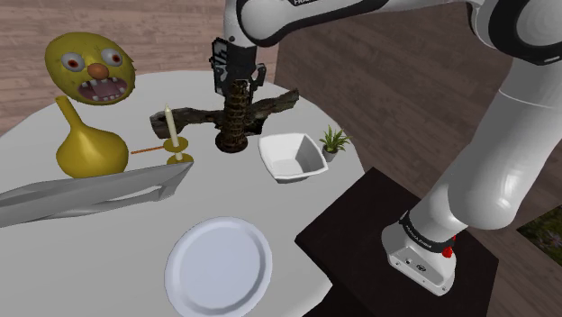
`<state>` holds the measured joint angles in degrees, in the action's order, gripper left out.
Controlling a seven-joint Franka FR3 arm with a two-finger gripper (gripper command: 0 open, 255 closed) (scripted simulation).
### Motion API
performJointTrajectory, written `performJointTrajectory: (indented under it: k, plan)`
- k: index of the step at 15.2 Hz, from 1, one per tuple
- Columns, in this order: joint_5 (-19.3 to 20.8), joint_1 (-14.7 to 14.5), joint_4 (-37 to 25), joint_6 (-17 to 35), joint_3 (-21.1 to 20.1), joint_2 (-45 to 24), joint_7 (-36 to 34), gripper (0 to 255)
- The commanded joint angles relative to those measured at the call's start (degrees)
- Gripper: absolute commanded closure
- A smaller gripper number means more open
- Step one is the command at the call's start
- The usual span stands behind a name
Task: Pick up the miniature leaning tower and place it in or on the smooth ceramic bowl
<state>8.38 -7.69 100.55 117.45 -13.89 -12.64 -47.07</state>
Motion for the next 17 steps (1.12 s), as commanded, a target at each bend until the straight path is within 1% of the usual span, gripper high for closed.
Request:
performJointTrajectory:
  k: [1, 9, 13, 17]
  plan:
    - [-0.18, 0.0, -1.17, -1.43, -0.05, 0.37, 0.21, 255]
    - [-0.69, -0.05, -5.98, -7.05, -0.2, 1.24, 0.87, 255]
    - [-3.17, 2.24, 1.66, -7.18, 0.76, 9.57, 4.57, 255]
    - [-5.25, 3.94, 7.82, -8.35, 2.42, 17.35, 8.59, 255]
